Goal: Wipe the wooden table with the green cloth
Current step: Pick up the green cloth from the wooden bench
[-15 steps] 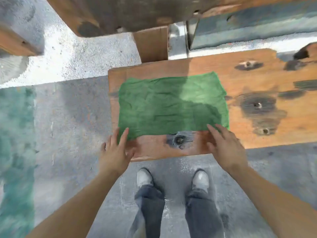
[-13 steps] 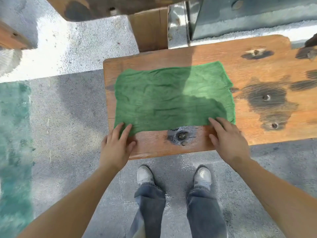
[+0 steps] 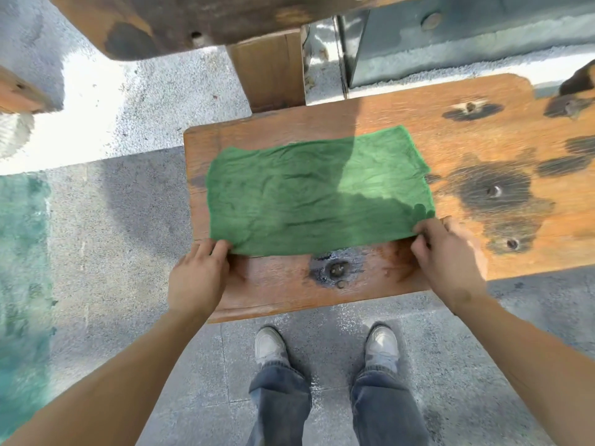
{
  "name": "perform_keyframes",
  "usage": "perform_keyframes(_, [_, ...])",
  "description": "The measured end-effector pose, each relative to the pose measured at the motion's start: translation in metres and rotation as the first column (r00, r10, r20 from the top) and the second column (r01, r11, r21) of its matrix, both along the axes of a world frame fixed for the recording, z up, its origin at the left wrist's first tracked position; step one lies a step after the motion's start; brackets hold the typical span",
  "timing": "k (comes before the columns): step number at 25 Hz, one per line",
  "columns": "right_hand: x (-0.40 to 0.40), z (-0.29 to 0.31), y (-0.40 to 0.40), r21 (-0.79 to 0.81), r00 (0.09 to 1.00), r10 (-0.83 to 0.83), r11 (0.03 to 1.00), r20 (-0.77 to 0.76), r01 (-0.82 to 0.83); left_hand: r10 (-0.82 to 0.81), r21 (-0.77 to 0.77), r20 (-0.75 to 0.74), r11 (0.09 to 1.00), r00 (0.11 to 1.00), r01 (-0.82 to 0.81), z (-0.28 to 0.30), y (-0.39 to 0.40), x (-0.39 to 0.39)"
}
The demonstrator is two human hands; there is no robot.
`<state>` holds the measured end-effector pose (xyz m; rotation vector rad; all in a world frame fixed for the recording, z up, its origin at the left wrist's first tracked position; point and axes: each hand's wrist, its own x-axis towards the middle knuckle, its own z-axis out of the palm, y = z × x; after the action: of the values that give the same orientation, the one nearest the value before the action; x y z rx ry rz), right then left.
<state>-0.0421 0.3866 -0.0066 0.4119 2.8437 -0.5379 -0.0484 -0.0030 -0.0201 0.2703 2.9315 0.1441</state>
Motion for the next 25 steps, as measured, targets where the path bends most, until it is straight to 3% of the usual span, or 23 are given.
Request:
perform_keyframes(4, [-0.017, 0.063, 0.003, -0.106, 0.962, -0.218, 0.973, -0.163, 0.203, 0.241, 0.226, -0.113, 0.951, 0.964, -0.211, 0.071, 0.015, -0.03])
perform_keyframes(8, [-0.05, 0.169, 0.023, -0.201, 0.877, -0.248, 0.963, -0.411, 0.178, 0.252, 0.411, -0.298, 0.904, 0.921, -0.114, 0.182, 0.038, -0.073])
perform_keyframes(11, [-0.061, 0.25, 0.048, -0.225, 0.879, -0.235, 0.963, -0.416, 0.151, 0.255, 0.481, -0.368, 0.875, 0.894, -0.052, 0.266, 0.058, -0.095])
perform_keyframes(15, [-0.017, 0.394, 0.103, -0.216, 0.898, -0.271, 0.955, -0.348, 0.204, 0.174, 0.509, -0.465, 0.855, 0.868, 0.101, 0.399, 0.097, -0.093])
perform_keyframes(19, [0.057, 0.488, 0.136, -0.129, 0.895, -0.267, 0.963, -0.357, 0.236, 0.062, 0.541, -0.525, 0.794, 0.849, 0.277, 0.473, 0.137, -0.079])
perform_keyframes(23, [0.16, 0.571, 0.161, 0.007, 0.775, -0.383, 0.895, -0.502, 0.447, -0.137, 0.559, -0.59, 0.642, 0.796, 0.525, 0.546, 0.198, -0.061])
perform_keyframes(25, [0.222, 0.606, 0.169, 0.022, 0.681, -0.498, 0.799, -0.537, 0.601, -0.218, 0.587, -0.592, 0.542, 0.775, 0.601, 0.573, 0.241, -0.042])
